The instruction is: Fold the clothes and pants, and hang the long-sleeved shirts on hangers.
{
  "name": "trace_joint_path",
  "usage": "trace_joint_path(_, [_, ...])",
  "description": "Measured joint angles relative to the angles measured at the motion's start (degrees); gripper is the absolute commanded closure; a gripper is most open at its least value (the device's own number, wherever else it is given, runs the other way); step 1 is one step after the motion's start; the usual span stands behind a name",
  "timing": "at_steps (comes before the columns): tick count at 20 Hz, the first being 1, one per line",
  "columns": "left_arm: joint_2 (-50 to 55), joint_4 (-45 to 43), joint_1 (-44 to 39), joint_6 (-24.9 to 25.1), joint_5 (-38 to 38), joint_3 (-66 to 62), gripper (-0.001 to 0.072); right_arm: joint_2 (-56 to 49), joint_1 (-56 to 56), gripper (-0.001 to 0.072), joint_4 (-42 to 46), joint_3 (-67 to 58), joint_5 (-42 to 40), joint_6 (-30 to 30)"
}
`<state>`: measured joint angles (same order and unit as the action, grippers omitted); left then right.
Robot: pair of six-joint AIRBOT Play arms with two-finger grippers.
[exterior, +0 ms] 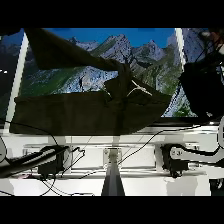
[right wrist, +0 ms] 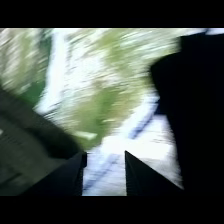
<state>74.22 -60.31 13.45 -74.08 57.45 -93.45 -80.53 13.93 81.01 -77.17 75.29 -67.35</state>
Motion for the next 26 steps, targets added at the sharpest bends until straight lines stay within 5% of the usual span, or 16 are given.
trace_joint_path(3, [0.42,-1.03,0.52,0.00,1.18,0.04,0.0691,-1.14,-0.04,0.0449,-10.27,4.81,-3.91,5.31])
trace_joint_path(5, [0.70,-1.33,0.63,0.02,1.64,0.04,0.0691,-1.97,-0.04,0.0597,-16.96,6.19,-8.87,6.12])
trace_joint_path(8, [1.01,-1.62,0.76,0.00,2.19,0.04,0.0691,-5.40,-0.04,0.0683,-23.45,6.29,-13.66,5.22])
trace_joint_path(10, [1.14,-1.73,0.76,0.00,2.64,0.04,0.0691,-9.92,-0.04,0.0678,-26.64,4.87,-10.21,5.95])
trace_joint_path(12, [1.25,-1.79,0.81,0.00,2.99,0.04,0.0692,-15.63,-0.04,0.0293,-30.14,3.26,-1.07,9.03])
trace_joint_path(18, [1.29,-1.84,0.81,0.00,3.54,0.04,0.0691,-24.33,-0.44,0.0176,-35.15,0.85,5.95,15.65])
trace_joint_path(26, [1.29,-1.84,0.81,0.00,3.72,0.04,0.0691,-25.77,-1.64,0.0181,-33.57,-3.67,-1.51,19.85])
